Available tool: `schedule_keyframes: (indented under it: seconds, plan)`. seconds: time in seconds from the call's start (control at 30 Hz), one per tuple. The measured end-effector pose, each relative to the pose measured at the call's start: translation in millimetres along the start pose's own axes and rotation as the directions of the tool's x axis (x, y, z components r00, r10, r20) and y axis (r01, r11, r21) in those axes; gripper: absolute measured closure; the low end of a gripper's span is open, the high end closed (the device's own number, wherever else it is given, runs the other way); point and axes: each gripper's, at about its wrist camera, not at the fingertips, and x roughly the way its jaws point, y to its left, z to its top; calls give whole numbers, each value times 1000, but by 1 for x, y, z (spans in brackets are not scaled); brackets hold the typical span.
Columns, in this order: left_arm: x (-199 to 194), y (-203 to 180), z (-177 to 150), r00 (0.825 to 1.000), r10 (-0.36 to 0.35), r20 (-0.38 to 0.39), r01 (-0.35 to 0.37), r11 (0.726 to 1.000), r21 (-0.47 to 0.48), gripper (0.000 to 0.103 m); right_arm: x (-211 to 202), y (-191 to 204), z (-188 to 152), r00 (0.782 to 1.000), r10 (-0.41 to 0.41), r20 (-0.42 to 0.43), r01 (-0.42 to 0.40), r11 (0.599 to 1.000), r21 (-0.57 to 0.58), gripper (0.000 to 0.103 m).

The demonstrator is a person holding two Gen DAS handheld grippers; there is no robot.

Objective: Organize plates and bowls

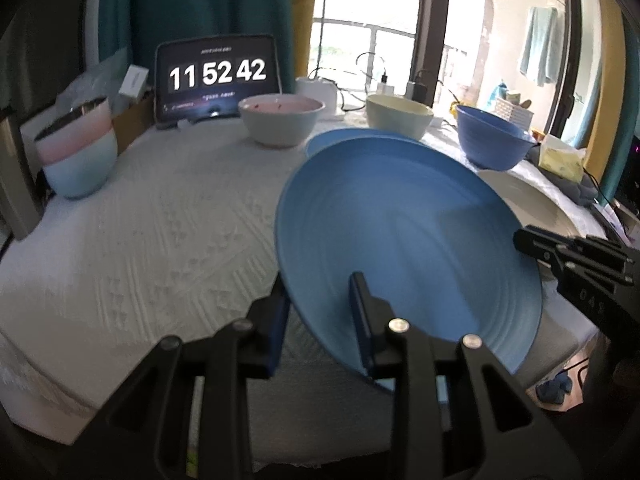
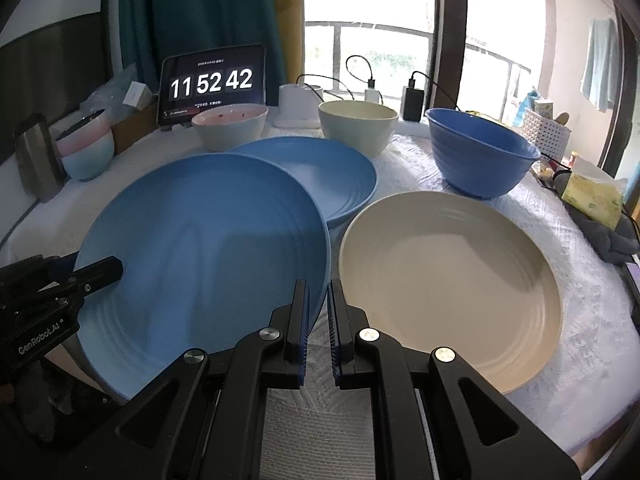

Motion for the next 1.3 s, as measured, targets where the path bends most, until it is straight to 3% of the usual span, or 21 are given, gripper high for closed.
schedule_keyframes:
  seconds: [0.5, 1.3]
  plan:
    - [-6, -25, 16, 998, -28, 50, 24, 997, 79, 72, -19, -21, 2, 997, -30, 66, 27, 998, 49, 93]
    - [7, -92, 41, 991, -118, 54, 106, 976, 191, 72, -39, -84, -9, 986, -119, 118, 98, 981, 168, 93]
